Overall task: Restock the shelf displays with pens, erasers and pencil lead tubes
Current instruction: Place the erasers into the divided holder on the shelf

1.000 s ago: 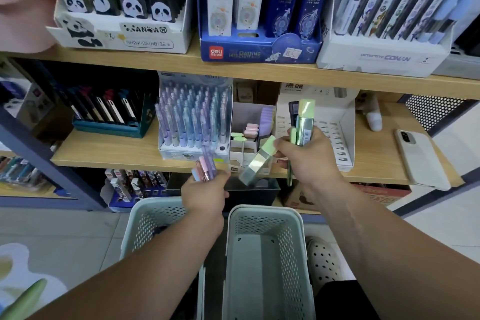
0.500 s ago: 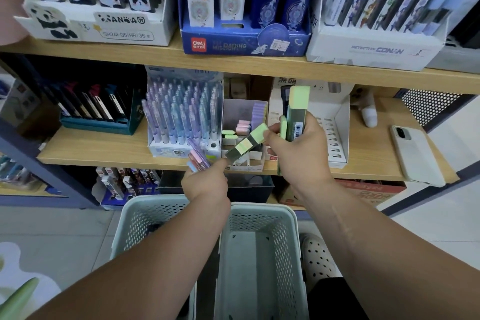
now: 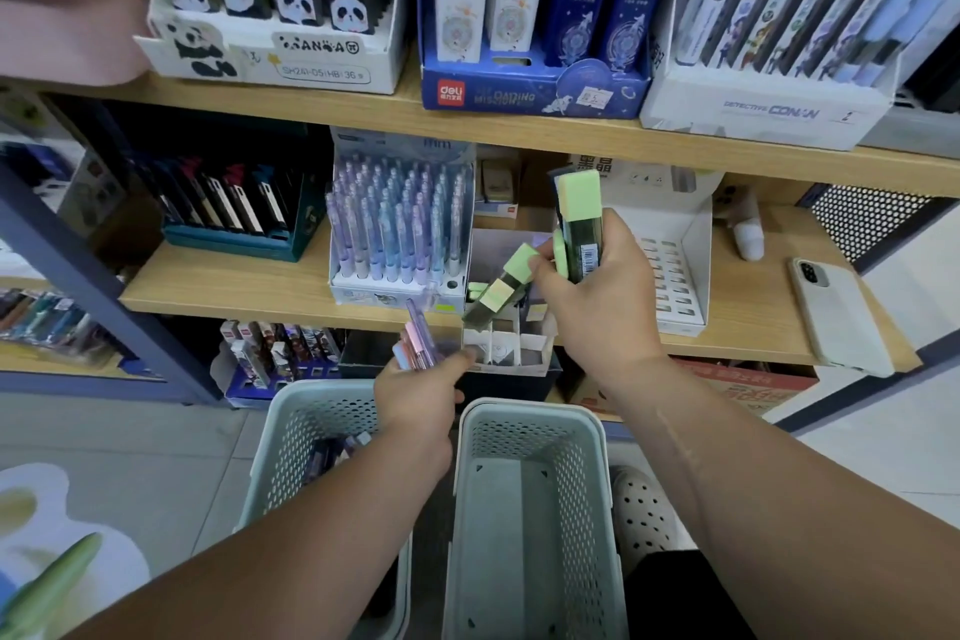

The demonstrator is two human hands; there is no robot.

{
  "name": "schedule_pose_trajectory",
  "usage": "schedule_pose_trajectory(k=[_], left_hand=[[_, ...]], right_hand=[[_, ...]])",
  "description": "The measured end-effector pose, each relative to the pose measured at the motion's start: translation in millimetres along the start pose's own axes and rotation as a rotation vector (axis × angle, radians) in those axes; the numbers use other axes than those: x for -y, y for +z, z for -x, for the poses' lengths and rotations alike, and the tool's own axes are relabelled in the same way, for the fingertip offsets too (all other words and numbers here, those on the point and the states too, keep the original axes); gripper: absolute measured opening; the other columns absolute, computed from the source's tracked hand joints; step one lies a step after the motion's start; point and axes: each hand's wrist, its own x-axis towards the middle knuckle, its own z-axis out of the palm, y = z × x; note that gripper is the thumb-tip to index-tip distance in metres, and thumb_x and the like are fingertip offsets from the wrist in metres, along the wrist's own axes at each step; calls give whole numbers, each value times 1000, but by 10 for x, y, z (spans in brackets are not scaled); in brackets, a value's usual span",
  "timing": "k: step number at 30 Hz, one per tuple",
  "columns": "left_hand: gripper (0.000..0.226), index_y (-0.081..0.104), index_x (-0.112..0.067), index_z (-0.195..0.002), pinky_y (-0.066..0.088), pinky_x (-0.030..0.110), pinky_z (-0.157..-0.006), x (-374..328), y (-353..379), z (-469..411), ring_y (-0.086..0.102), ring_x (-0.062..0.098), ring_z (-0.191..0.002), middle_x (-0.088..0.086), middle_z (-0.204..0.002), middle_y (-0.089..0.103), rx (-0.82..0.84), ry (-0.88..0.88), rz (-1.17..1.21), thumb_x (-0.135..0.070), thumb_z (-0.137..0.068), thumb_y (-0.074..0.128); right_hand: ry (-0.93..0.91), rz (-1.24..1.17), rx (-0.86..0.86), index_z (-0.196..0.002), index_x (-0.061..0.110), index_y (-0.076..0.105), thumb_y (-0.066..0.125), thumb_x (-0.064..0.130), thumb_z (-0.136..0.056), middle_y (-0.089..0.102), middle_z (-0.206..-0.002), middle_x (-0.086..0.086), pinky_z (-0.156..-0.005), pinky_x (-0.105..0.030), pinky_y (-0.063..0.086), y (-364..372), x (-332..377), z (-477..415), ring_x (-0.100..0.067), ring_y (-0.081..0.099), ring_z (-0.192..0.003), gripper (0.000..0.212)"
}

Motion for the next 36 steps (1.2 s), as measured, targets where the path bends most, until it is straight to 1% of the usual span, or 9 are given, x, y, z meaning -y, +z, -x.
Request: schedule_pose_trajectory(k=[4,6,10,14,20,24,29,33,36], left_hand=[[31,62,-16,-86,31,22,-41,-25,-61,-48,47,15,-48,3,-61,55,41,-14,-16,-19,-71,89],[32,62,-14,-89,30,22,-40,-33,-83,-72,46,14,-45,6,-64,57,60,-12,-26,-20,-71,89],[37,64,-13,-93,33,24,-39,-16,-116,-125,47,14,-46,7,-66,58,82,-27,-37,-22,-70,90],[38,64,-12,-93,34,26,-47,18,-145,-164,50,16,-50,6,-61,52,129,-32,-27,-23,-69,91],[39,64,-12,-99,33,22,-41,-16,-167,-185,44,13,-44,13,-72,56,158,-16,-46,-22,-71,90],[37,65,-13,-99,37,23,-45,-18,-165,-174,49,15,-52,11,-72,57,174,4,-60,-21,-72,90],[38,65,-11,-96,37,24,-46,1,-110,-144,52,17,-58,8,-66,53,184,-11,-58,-22,-71,90],[36,64,-13,-95,35,23,-46,24,-73,-124,53,18,-61,7,-68,55,178,-5,-62,-23,-72,90],[37,65,-14,-96,36,23,-45,20,-43,-144,53,19,-64,6,-69,55,172,-11,-49,-24,-71,90]], right_hand=[[-71,65,0,-101,23,56,76,17,-86,63,-81,11,-70,-37,54,-21,80,-60,-10,62,-75,25],[-119,119,4,-100,27,53,75,20,-86,60,-78,16,-65,-29,45,-4,118,-99,-3,58,-72,27],[-209,235,70,-99,29,49,75,21,-88,56,-74,17,-61,-26,34,50,133,-185,-9,52,-70,30],[-240,282,97,-104,24,53,75,20,-87,57,-81,13,-63,-28,35,87,43,-285,-15,55,-77,28],[-214,299,160,-109,18,59,79,21,-84,69,-93,2,-73,-34,49,165,-82,-430,-21,64,-87,32],[-298,391,214,-108,22,60,81,22,-82,61,-85,10,-67,-29,41,175,-77,-502,-19,60,-82,34],[-356,549,312,-109,19,59,85,25,-76,69,-91,0,-70,-34,49,206,-30,-595,-27,64,-85,42],[-286,487,332,-101,24,55,86,24,-76,56,-83,7,-65,-30,37,170,7,-658,-23,57,-82,41],[-218,422,299,-103,22,58,87,26,-76,59,-86,6,-66,-28,35,79,-10,-661,-20,56,-82,40]])
